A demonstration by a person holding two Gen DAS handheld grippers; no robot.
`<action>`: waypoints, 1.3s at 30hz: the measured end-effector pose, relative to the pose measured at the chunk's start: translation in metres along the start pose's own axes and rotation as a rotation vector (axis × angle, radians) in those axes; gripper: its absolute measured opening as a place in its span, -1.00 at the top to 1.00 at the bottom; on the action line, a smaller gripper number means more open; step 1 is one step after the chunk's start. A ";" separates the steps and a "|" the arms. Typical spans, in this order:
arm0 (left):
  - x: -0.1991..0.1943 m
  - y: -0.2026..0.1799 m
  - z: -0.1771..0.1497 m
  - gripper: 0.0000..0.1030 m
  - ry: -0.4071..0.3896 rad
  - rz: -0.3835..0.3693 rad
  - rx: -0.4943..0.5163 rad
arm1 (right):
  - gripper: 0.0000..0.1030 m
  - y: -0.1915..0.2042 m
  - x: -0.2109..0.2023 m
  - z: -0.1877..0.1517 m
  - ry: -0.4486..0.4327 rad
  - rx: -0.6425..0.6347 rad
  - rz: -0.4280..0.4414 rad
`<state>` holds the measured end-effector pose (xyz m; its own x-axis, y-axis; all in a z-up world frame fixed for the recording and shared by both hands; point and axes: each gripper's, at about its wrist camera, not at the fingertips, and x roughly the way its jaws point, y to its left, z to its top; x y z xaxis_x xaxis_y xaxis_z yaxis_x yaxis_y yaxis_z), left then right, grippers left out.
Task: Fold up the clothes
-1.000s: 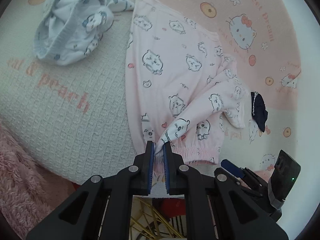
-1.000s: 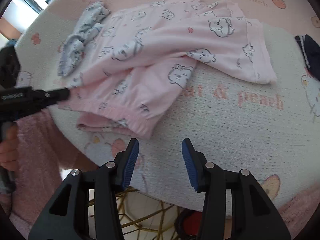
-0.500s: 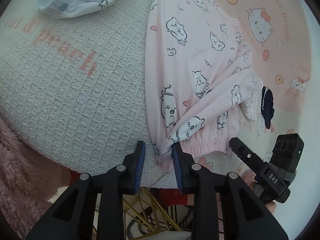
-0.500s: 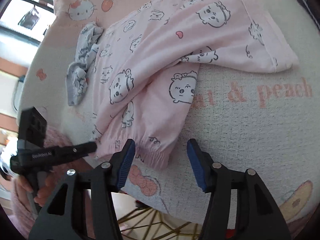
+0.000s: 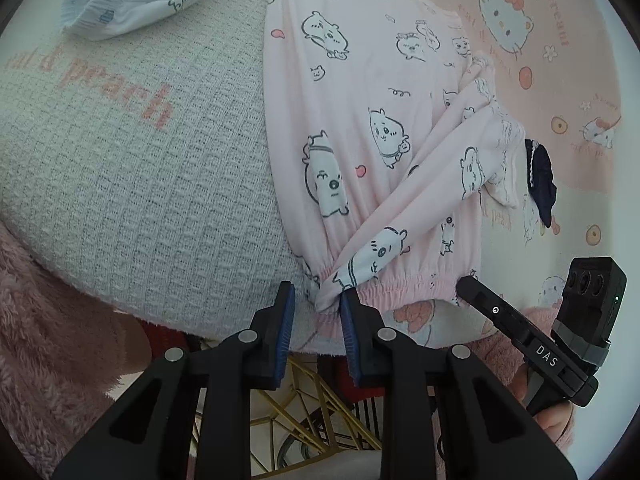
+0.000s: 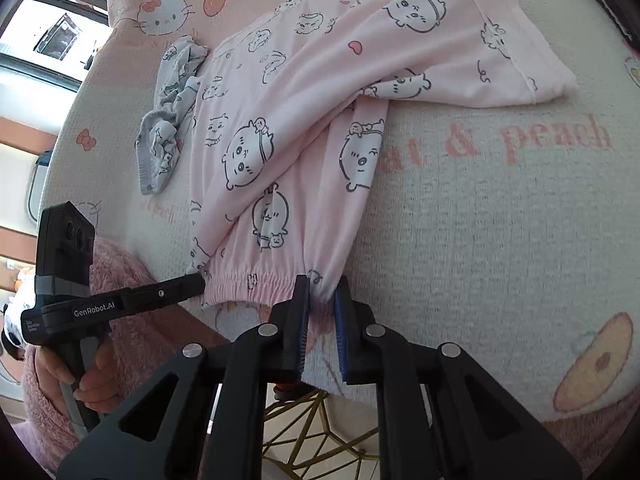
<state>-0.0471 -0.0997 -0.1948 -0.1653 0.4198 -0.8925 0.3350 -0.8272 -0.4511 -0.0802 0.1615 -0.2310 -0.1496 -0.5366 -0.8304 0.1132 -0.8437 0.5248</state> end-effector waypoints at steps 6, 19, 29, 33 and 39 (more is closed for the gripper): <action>-0.011 -0.005 0.001 0.62 -0.053 0.045 0.038 | 0.77 0.002 -0.015 -0.013 -0.028 0.004 0.029; -0.002 -0.013 0.029 0.39 -0.076 0.183 0.098 | 0.23 0.019 0.005 -0.002 -0.058 -0.119 -0.115; -0.016 -0.052 0.026 0.38 -0.156 0.197 0.284 | 0.24 0.014 -0.005 0.003 -0.099 -0.124 -0.133; -0.004 -0.045 0.030 0.34 -0.094 0.368 0.268 | 0.28 0.011 -0.004 0.001 -0.057 -0.147 -0.219; -0.027 -0.108 0.044 0.34 -0.206 0.349 0.469 | 0.24 -0.040 -0.081 0.019 -0.249 0.075 -0.200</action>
<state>-0.1193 -0.0378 -0.1215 -0.3111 0.0532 -0.9489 -0.0345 -0.9984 -0.0446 -0.0917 0.2384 -0.1812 -0.3981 -0.3398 -0.8521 -0.0138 -0.9265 0.3760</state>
